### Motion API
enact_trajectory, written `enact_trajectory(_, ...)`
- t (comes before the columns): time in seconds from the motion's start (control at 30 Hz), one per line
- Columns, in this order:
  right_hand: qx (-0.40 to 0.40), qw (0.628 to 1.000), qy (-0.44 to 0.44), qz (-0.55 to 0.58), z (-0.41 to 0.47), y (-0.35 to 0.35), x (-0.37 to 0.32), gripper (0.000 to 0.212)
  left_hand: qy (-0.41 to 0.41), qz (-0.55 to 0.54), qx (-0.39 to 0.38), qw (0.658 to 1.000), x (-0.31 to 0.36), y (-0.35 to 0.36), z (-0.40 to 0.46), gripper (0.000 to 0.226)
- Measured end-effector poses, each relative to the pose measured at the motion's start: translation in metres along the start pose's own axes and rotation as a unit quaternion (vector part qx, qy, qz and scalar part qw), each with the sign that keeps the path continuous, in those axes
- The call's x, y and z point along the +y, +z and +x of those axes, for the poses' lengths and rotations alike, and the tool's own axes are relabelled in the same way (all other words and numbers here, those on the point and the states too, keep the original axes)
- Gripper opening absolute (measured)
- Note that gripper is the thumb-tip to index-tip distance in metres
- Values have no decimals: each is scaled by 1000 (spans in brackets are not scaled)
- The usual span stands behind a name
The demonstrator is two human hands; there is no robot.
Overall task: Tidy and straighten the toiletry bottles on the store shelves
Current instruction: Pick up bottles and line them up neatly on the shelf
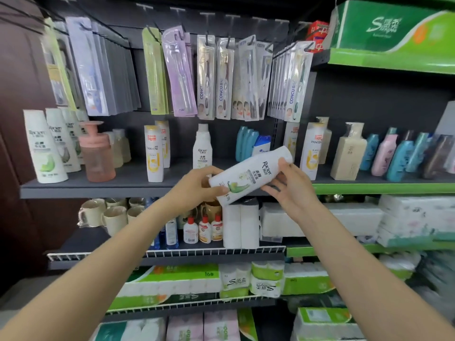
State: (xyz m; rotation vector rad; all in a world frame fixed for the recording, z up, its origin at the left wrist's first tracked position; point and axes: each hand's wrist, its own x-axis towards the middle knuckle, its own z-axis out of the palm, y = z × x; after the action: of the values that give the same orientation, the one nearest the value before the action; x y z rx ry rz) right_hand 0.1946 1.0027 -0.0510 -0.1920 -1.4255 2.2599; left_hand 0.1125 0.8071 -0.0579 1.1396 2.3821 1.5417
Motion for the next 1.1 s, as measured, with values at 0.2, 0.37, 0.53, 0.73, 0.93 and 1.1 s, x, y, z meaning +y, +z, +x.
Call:
enact_trajectory(0.2,15,994,79,81,-9,8,-5,18,121,233,110,958,6,7,-16,43)
enact_trajectory(0.37,-4,987,55,151,-7,8,-2,8,115,241,67,961,6,0,-22,57)
enact_trajectory(0.53,-61,981,53,176,-9,1,8,19,112,222,44,968,5,-4,-29,59)
enact_trajectory(0.73,-112,985,40,123,-7,1,11,24,140,246,132,950,-12,1,-33,64)
enact_trajectory(0.93,-130,990,47,22,8,2,16,30,153,272,189,931,-24,-6,-25,61)
enact_trajectory(1.1,-128,987,41,89,33,17,25,25,73,155,114,979,-31,-12,-7,51)
